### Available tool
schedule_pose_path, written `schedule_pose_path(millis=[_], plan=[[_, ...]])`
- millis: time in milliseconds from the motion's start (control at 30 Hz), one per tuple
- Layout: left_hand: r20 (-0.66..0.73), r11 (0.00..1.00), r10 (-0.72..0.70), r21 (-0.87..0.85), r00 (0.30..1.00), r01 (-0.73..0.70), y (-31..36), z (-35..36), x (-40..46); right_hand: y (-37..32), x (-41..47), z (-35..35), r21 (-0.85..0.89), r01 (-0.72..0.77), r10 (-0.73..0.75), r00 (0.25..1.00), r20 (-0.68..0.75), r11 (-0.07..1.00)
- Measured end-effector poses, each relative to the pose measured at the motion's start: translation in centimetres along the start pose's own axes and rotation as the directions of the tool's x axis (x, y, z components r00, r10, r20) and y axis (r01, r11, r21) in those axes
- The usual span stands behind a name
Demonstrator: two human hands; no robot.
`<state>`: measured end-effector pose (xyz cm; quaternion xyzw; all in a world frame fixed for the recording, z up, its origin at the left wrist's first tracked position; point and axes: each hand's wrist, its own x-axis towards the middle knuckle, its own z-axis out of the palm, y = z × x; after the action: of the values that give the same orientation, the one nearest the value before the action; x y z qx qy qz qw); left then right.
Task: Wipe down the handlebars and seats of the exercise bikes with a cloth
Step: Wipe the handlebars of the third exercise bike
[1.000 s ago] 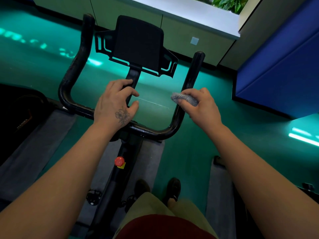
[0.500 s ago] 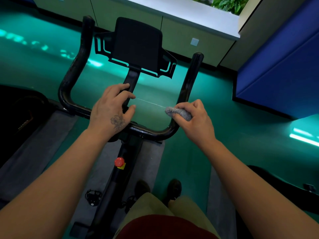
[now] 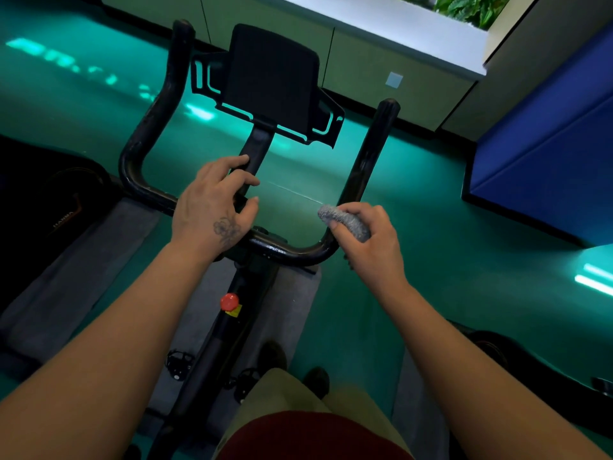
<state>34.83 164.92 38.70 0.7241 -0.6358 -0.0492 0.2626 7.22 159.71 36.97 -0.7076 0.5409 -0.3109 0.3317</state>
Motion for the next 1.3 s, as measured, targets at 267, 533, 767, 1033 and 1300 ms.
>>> schedule_pose_path(millis=[267,533,767,1033,1300], plan=[[-0.045,0.999,-0.03,0.039,0.999,0.031,0.2,0.2,-2.4,0.0,4.2,-2.5,-0.111,0.088,-0.079,0.993,0.083,0.99],[-0.045,0.992,-0.124,0.009,0.991,0.125,1.8,0.3,-4.9,0.5,1.5,-1.3,0.03,0.089,-0.089,0.996,0.019,0.996],[-0.048,0.987,-0.163,-0.015,0.985,0.162,2.2,0.4,-5.4,0.8,-0.6,-1.9,-0.023,0.191,-0.187,0.974,0.129,0.981],[-0.041,0.988,-0.149,-0.033,0.988,0.148,2.0,0.2,-5.5,0.4,5.2,-3.6,-0.105,0.126,-0.117,0.989,0.086,0.986],[-0.091,0.995,-0.103,-0.003,0.991,0.103,1.4,0.8,-5.7,0.2,0.6,-1.5,0.016,0.057,-0.057,0.997,0.047,0.998]])
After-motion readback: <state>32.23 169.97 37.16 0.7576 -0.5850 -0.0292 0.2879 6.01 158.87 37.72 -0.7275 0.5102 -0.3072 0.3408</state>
